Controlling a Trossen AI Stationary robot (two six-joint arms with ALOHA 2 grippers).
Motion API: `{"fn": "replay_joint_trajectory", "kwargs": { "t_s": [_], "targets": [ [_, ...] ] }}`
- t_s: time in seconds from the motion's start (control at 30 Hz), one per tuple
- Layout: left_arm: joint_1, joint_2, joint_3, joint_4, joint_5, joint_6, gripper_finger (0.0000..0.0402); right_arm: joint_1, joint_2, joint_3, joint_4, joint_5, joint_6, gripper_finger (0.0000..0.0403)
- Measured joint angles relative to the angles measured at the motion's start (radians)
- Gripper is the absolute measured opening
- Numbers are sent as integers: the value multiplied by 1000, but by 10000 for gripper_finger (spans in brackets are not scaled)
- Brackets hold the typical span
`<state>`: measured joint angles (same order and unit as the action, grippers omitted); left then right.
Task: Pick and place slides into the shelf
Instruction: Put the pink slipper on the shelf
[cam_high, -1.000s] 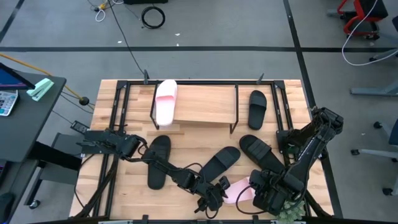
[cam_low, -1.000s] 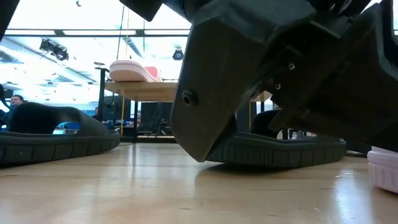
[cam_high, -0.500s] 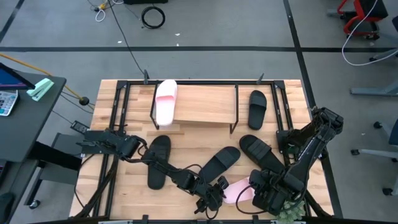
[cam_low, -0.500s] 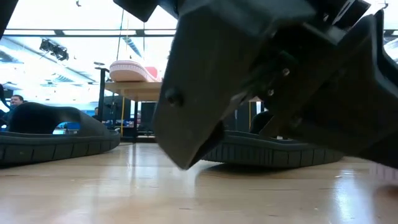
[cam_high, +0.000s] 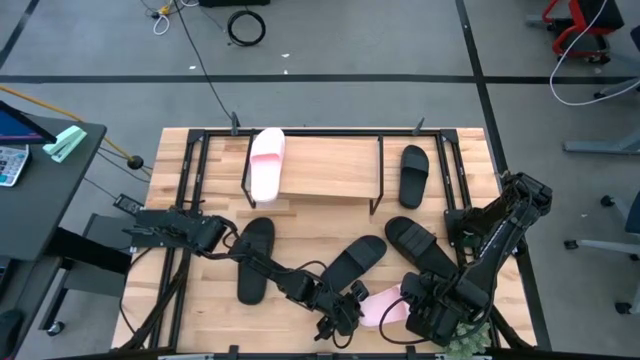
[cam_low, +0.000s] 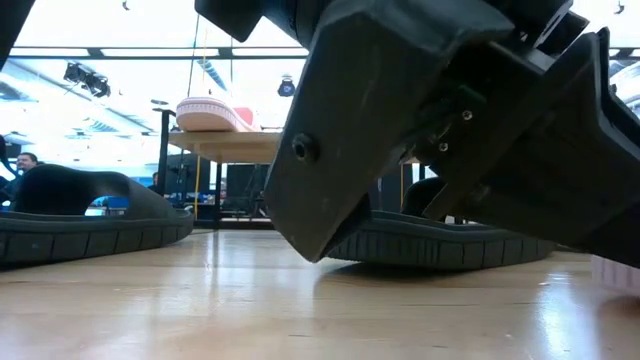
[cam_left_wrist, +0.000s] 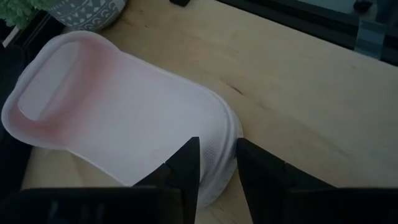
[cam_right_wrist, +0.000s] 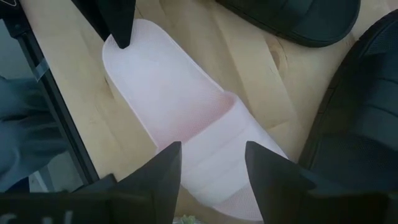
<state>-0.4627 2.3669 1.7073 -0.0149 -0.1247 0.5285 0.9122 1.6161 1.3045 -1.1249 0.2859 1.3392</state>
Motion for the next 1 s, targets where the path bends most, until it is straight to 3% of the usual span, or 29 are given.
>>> {"fn": "replay_joint_trajectory", "kwargs": {
  "t_s": [0.1,0.27,0.6,0.7,0.83,1.0],
  "targets": [
    [0,0,0,0,0,-1,89,0,0,0,0,0,0,185],
    [-3,-1,0,0,-1,-53,16,1,0,0,0,4,0,185],
    [-22,-51,96,-58,-29,-265,10,1,0,0,0,5,-6,185],
    [-31,-97,168,-219,-82,-368,10,7,0,0,0,33,-7,185],
    [-52,-116,311,-526,-97,-538,9,40,0,0,-1,181,-8,185],
    [-120,-117,507,-807,-196,-608,9,97,0,0,0,310,45,185]
  ]
}}
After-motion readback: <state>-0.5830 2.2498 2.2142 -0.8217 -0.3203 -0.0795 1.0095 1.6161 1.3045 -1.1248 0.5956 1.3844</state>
